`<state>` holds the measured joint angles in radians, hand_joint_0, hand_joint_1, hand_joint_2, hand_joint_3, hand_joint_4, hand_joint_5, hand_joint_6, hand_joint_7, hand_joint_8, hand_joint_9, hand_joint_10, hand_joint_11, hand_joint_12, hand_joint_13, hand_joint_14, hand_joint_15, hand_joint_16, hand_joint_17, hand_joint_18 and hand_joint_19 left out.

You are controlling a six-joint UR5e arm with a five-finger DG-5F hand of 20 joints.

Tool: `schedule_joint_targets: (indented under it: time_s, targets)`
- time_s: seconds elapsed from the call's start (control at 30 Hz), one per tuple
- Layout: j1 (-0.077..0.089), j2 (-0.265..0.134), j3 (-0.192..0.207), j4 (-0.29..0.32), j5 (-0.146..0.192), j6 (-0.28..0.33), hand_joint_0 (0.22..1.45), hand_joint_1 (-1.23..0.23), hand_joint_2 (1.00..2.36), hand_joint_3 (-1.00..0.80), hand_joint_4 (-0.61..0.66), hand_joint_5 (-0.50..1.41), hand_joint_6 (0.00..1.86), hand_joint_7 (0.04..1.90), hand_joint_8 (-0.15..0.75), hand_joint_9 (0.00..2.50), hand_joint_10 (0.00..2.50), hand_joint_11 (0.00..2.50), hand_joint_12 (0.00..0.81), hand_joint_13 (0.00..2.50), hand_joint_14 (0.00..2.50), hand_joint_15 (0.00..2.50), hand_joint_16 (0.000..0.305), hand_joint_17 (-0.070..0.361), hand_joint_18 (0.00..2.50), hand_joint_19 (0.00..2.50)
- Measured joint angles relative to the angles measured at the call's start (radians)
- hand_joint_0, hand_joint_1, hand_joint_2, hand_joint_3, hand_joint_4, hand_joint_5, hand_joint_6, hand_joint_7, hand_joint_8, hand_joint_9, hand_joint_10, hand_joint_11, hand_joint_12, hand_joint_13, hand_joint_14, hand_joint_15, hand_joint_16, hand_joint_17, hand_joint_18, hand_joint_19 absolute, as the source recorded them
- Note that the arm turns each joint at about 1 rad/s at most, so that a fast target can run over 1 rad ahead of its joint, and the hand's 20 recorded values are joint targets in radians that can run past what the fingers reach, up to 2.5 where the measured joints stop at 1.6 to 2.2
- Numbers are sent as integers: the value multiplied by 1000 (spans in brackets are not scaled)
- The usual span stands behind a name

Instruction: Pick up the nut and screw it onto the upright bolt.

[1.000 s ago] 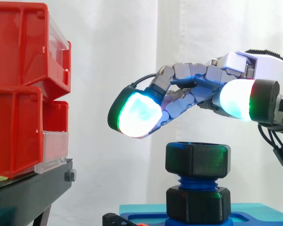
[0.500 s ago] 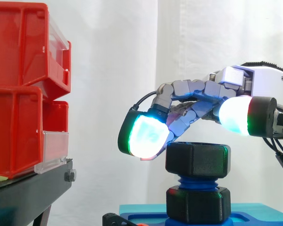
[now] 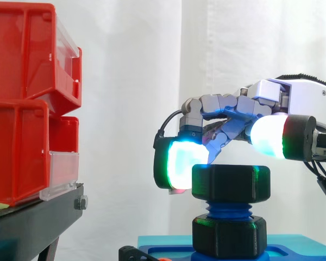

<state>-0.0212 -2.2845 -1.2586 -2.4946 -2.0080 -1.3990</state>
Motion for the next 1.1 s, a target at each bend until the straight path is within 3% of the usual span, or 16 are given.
schedule_joint_targets:
  time_s: [0.43, 0.7, 0.8, 0.87, 1.1]
  targets:
    - [-14, 0, 0, 4, -4, 1, 520, -202, 1000, -500, 84, 52, 500, 1477, 226, 932, 0, 0, 185, 780, 0, 0, 20, 46, 582, 169]
    - [-27, 0, 1, 14, -16, 2, 523, -214, 1000, -500, 78, 51, 618, 1172, 215, 1114, 0, 0, 149, 897, 0, 0, 16, 37, 703, 197]
    - [-32, 0, 0, 27, -23, 2, 523, -217, 1000, -500, 82, 53, 619, 1181, 214, 1142, 0, 0, 145, 910, 0, 0, 16, 36, 719, 202]
    - [-33, 0, 1, 31, -27, 2, 520, -214, 1000, -500, 79, 54, 502, 1407, 219, 1102, 0, 0, 155, 863, 0, 0, 17, 38, 689, 190]
    - [-35, 0, 15, 43, -35, 3, 512, -204, 1000, -500, 182, 5, 506, 1238, 214, 1050, 0, 0, 164, 809, 0, 0, 19, 43, 623, 185]
